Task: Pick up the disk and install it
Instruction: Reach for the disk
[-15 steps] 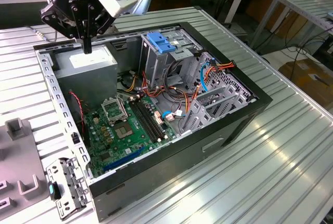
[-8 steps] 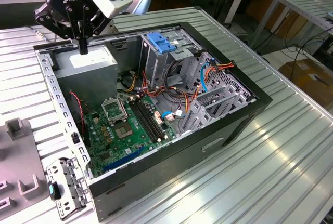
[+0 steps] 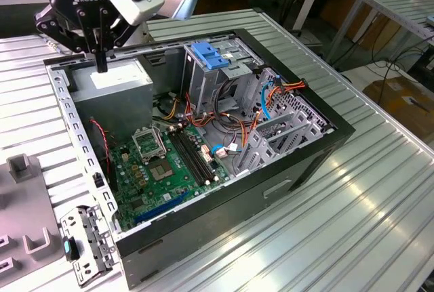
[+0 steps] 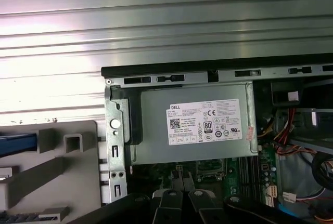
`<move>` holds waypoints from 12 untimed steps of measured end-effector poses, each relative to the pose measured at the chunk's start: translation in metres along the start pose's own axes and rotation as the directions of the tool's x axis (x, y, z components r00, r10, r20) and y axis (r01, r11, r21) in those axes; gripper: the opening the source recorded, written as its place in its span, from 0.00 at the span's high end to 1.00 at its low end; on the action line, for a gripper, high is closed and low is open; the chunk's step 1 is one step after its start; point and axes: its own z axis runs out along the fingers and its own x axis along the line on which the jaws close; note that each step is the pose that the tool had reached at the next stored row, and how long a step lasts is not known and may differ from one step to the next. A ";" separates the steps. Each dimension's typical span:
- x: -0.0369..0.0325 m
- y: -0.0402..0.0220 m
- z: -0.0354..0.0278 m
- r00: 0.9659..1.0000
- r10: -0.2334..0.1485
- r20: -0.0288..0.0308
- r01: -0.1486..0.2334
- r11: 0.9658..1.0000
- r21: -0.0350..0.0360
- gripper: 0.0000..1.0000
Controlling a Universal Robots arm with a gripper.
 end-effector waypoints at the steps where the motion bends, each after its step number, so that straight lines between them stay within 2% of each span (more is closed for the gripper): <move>1: 0.0009 -0.0001 0.0000 1.000 0.000 0.000 0.000 1.000 0.000 0.89; 12: 0.0111 -0.0009 0.0000 1.000 0.000 -0.001 0.000 1.000 0.000 0.89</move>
